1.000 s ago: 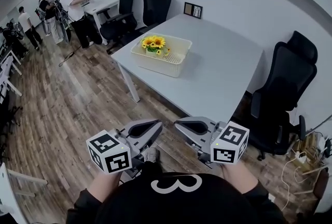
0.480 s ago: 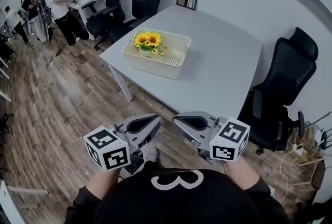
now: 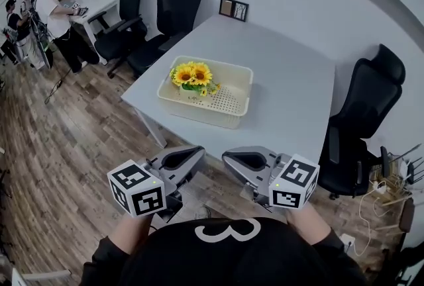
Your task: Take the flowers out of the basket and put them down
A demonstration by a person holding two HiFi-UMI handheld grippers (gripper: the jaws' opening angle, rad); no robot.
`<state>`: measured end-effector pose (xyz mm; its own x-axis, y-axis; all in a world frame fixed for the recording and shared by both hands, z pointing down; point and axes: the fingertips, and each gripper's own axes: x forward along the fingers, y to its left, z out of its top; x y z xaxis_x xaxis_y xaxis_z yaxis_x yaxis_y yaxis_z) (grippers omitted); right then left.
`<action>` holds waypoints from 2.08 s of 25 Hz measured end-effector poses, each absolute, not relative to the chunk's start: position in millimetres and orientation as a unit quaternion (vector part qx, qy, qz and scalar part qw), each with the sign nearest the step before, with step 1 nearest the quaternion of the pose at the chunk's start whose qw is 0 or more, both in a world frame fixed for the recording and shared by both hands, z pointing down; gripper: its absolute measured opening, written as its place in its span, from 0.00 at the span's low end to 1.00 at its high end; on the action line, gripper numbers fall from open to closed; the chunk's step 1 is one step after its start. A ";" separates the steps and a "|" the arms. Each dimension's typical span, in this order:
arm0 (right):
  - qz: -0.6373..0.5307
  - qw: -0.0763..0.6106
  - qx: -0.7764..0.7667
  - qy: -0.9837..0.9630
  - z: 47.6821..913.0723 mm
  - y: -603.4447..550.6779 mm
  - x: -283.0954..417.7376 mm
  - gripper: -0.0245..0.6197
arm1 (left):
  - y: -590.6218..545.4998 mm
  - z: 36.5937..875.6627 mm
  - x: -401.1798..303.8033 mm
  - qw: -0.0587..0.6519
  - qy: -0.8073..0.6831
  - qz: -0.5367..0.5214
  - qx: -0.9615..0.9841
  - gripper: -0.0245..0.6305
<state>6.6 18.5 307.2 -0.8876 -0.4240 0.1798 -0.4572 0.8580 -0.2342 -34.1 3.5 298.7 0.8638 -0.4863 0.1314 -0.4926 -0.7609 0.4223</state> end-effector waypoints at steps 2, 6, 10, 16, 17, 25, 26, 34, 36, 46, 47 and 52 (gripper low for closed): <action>0.143 0.057 0.237 -0.959 306.8 -0.9 -4.0 0.05 | -15.5 299.5 -49.1 0.231 -0.258 0.003 0.938 0.06; 0.147 0.059 0.250 -0.955 307.5 -29.4 -30.3 0.05 | -42.9 305.2 -78.5 0.242 -0.253 -0.005 0.937 0.06; 0.144 0.071 0.264 -0.951 312.8 -45.0 -50.1 0.05 | -60.5 309.2 -103.0 0.247 -0.251 -0.017 0.936 0.06; 0.153 0.080 0.272 -0.947 320.3 -61.5 -58.4 0.05 | -78.3 323.2 -119.6 0.258 -0.244 -0.032 0.934 0.06; 0.152 0.081 0.273 -0.946 320.7 -64.9 -58.9 0.05 | -80.8 324.3 -120.3 0.260 -0.243 -0.033 0.934 0.06; 0.163 0.103 0.265 -0.945 333.7 -100.6 -61.1 0.05 | -107.0 328.9 -125.2 0.270 -0.253 -0.033 0.928 0.06; 0.165 0.104 0.264 -0.944 335.7 -107.0 -61.1 0.05 | -112.4 330.2 -126.1 0.274 -0.256 -0.033 0.926 0.06; 0.186 0.102 0.246 -0.946 349.1 -157.7 -55.2 0.05 | -160.2 345.9 -118.5 0.290 -0.263 -0.018 0.920 0.06; 0.193 0.105 0.247 -0.944 353.4 -173.7 -53.5 0.05 | -172.6 350.1 -118.3 0.298 -0.264 -0.014 0.917 0.06; 0.216 0.121 0.248 -0.937 375.5 -229.3 -43.2 0.06 | -219.3 369.2 -108.9 0.324 -0.265 -0.007 0.908 0.06; 0.215 0.124 0.250 -0.936 378.9 -234.0 -42.7 0.07 | -222.6 371.4 -109.2 0.326 -0.266 -0.005 0.907 0.06; 0.220 0.144 0.261 -0.929 400.2 -250.4 -36.8 0.12 | -234.2 380.7 -109.0 0.337 -0.268 -0.004 0.903 0.06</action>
